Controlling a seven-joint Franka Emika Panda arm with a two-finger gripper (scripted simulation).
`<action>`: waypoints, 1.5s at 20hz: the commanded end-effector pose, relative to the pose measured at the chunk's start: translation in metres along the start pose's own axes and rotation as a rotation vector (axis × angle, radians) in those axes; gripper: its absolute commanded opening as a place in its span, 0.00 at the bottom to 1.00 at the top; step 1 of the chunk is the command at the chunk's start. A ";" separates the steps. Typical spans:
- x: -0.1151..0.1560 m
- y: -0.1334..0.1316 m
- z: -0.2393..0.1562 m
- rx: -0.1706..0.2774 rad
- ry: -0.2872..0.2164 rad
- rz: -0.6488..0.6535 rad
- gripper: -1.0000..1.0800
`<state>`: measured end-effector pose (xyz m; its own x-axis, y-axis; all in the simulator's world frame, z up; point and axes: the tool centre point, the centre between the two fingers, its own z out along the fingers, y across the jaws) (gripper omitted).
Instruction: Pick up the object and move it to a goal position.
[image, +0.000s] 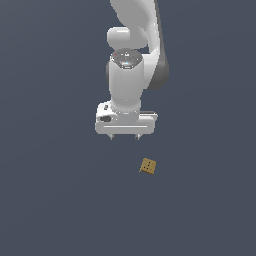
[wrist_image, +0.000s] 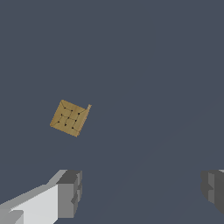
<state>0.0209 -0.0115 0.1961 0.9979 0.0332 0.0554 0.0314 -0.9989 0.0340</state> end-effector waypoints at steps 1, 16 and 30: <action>0.000 0.000 0.000 0.000 0.000 0.000 0.96; -0.004 -0.002 0.016 -0.026 -0.025 -0.024 0.96; 0.022 -0.045 0.063 -0.002 -0.036 0.150 0.96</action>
<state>0.0411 0.0249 0.1411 0.9955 -0.0908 0.0264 -0.0917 -0.9952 0.0343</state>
